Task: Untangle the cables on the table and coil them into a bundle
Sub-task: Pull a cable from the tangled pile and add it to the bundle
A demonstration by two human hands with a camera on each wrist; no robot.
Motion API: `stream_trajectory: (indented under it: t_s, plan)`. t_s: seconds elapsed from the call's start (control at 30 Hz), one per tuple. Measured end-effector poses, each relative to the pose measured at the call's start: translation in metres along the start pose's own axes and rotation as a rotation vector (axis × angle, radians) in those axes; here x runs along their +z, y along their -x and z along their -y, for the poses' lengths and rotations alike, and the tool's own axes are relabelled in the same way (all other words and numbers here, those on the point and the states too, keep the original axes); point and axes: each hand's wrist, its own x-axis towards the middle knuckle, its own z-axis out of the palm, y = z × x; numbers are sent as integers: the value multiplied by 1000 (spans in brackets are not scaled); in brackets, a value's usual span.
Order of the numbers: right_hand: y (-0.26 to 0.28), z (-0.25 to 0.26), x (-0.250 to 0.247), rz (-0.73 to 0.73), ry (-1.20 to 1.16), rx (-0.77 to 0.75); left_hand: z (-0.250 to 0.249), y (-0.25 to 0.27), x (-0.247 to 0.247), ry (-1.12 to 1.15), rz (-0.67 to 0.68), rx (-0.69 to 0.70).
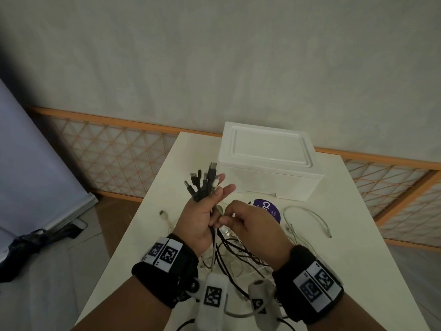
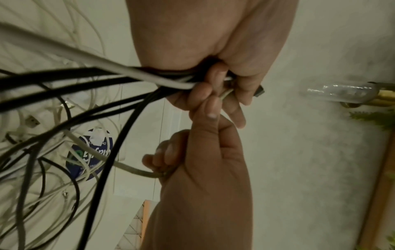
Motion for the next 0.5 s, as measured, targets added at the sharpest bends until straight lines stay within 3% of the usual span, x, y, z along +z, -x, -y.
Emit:
stream_trajectory:
  t_s: [0.17, 0.5]
  plan:
    - [0, -8, 3, 91, 32, 39, -4, 3, 0, -74, -37, -6]
    - [-4, 10, -3, 13, -66, -29, -5, 18, 6, -126, 129, 24]
